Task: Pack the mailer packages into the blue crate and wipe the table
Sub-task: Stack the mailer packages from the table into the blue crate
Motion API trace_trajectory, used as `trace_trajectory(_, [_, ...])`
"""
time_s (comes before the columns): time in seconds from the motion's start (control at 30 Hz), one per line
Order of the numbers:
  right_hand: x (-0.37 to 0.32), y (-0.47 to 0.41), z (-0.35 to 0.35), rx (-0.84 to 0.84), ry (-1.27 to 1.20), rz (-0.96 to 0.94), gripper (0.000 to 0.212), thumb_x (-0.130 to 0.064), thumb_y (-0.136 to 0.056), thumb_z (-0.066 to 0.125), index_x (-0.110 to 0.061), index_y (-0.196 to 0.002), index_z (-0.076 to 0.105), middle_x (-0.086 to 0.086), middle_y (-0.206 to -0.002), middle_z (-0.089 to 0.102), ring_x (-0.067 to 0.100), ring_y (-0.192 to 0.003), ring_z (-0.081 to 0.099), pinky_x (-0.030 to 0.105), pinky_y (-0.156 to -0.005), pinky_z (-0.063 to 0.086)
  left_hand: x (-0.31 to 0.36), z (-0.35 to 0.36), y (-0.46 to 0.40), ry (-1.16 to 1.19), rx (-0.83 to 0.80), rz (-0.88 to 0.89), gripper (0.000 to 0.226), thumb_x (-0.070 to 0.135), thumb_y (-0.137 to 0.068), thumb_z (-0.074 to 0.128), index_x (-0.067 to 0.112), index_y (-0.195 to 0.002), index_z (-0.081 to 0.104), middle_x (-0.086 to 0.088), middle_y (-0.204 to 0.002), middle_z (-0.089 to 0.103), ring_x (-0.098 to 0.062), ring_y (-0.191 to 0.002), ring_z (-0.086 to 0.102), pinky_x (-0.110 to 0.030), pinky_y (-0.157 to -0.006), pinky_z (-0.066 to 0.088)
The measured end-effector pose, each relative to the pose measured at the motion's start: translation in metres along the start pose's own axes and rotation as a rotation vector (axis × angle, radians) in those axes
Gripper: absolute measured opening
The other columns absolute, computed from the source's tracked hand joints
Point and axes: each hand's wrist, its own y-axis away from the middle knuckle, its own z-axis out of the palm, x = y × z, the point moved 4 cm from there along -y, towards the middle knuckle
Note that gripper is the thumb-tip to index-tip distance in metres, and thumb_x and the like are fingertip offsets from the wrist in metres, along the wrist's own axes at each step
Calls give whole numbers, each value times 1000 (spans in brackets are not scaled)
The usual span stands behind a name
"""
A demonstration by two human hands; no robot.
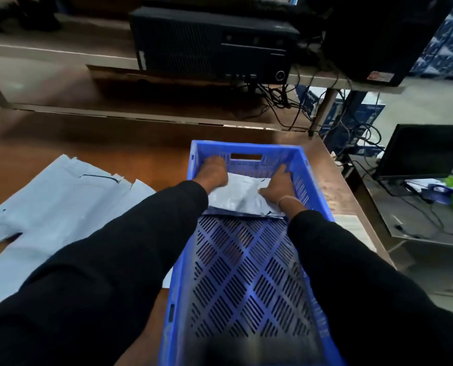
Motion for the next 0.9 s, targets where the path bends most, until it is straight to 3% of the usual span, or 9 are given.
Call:
trace_trajectory(0.1, [-5, 2, 8, 53, 165, -97, 77, -24, -86, 73, 1, -143, 28, 22, -143, 35, 41, -118, 56, 42, -90, 50, -3, 4, -3, -80, 61, 43, 33, 17, -98, 63, 3, -128, 56, -17, -133, 59, -34, -123, 58, -38, -93, 50])
trace_trajectory(0.2, [-5, -1, 15, 114, 427, -212, 53, -34, -89, 64, -3, -128, 45, 17, -130, 45, 37, -112, 53, 44, -92, 46, 9, -3, 0, -268, 148, 83, 41, 18, -96, 66, 8, -134, 51, -16, -134, 55, -34, -120, 58, -41, -88, 51])
trace_trajectory(0.27, [-5, -5, 19, 133, 530, -235, 44, -36, -88, 58, -7, -121, 56, 14, -120, 51, 35, -112, 47, 45, -92, 45, 23, -4, 4, -408, 172, 220, 43, 19, -96, 66, 12, -137, 51, -15, -135, 50, -36, -120, 56, -44, -86, 50])
trace_trajectory(0.4, [-8, -3, 23, 49, 413, -316, 27, -14, -95, 51, -7, -121, 59, 16, -125, 58, 36, -114, 57, 41, -93, 46, 35, 20, 10, -526, -122, 439, 32, 31, -99, 63, 16, -127, 59, -12, -133, 52, -34, -118, 55, -40, -77, 44])
trace_trajectory(0.53, [1, -10, 32, -79, 209, -357, 25, -7, -93, 53, -4, -114, 66, 17, -124, 63, 35, -118, 58, 36, -98, 46, 27, 35, 3, -501, -266, 371, 38, 31, -103, 57, 18, -139, 53, -14, -152, 39, -36, -138, 42, -43, -99, 43])
trace_trajectory(0.6, [10, -12, 35, -140, 144, -331, 31, -6, -92, 52, -2, -121, 65, 19, -132, 59, 35, -123, 54, 33, -103, 42, 24, 43, -2, -508, -322, 328, 52, 29, -106, 52, 18, -154, 38, -17, -167, 16, -40, -152, 22, -49, -114, 34])
trace_trajectory(0.67, [14, -8, 36, -213, 147, -316, 40, -9, -95, 49, -4, -133, 58, 20, -144, 51, 34, -132, 49, 32, -109, 37, 22, 47, -4, -493, -359, 299, 59, 28, -107, 49, 18, -161, 26, -18, -170, 3, -42, -156, 9, -53, -119, 27])
trace_trajectory(0.73, [14, -4, 36, -235, 143, -318, 45, -9, -96, 49, -5, -141, 52, 18, -149, 48, 34, -135, 46, 33, -110, 35, 21, 47, -5, -474, -359, 296, 59, 30, -107, 48, 17, -161, 25, -18, -170, 7, -43, -155, 13, -53, -119, 28])
trace_trajectory(0.9, [9, 0, 26, -205, 120, -274, 44, -13, -95, 49, -10, -139, 54, 17, -145, 52, 34, -130, 51, 37, -106, 42, 24, 26, 6, -352, -256, 368, 49, 34, -104, 52, 16, -149, 44, -17, -151, 43, -37, -135, 46, -47, -108, 44])
